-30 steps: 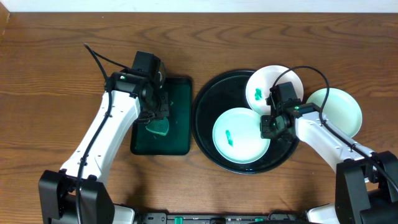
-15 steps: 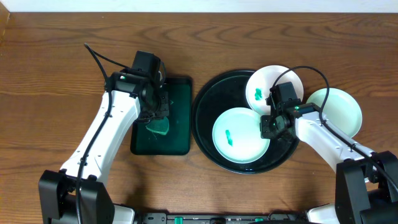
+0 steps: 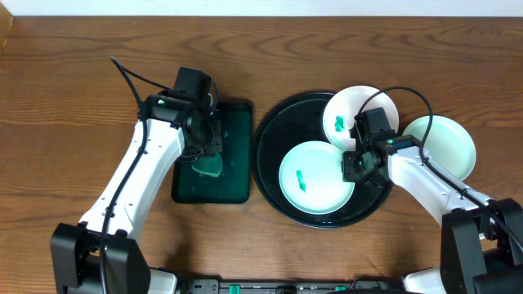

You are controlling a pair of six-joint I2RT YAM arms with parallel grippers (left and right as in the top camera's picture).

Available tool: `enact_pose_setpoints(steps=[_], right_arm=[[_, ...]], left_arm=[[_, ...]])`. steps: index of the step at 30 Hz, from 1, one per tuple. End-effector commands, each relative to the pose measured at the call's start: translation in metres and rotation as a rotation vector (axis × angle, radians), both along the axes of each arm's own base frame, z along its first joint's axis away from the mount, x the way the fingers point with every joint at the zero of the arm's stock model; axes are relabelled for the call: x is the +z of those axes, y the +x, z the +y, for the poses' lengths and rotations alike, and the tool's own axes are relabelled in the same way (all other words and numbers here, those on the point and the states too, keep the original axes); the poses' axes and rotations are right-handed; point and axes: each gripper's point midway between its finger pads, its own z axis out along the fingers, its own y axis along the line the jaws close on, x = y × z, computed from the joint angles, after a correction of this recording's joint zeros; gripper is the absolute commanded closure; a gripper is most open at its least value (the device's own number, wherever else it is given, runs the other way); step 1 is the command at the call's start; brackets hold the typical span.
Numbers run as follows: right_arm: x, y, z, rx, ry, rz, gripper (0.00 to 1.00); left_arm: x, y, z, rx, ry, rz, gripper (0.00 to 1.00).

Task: Clean dirty plates on tray and stack at the side
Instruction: 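Lift the sponge off the green tray with the left gripper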

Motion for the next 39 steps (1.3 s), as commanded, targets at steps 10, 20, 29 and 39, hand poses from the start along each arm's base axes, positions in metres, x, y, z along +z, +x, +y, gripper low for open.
enact_pose_setpoints(steps=[10, 20, 29, 39], right_arm=[[0.000, 0.002, -0.002, -0.012, 0.000, -0.004, 0.98], [0.000, 0.002, -0.002, -0.012, 0.000, -0.004, 0.98], [0.000, 0.003, -0.002, -0.012, -0.001, -0.004, 0.99], [0.001, -0.002, 0.010, -0.039, 0.073, 0.025, 0.99]], left_arm=[[-0.015, -0.007, 0.010, 0.156, 0.025, 0.024, 0.93], [-0.005, -0.005, 0.019, 0.187, 0.025, 0.028, 0.93], [0.000, 0.001, 0.031, 0.193, 0.019, 0.014, 0.93], [0.000, 0.002, 0.024, 0.082, 0.033, -0.001, 0.93]])
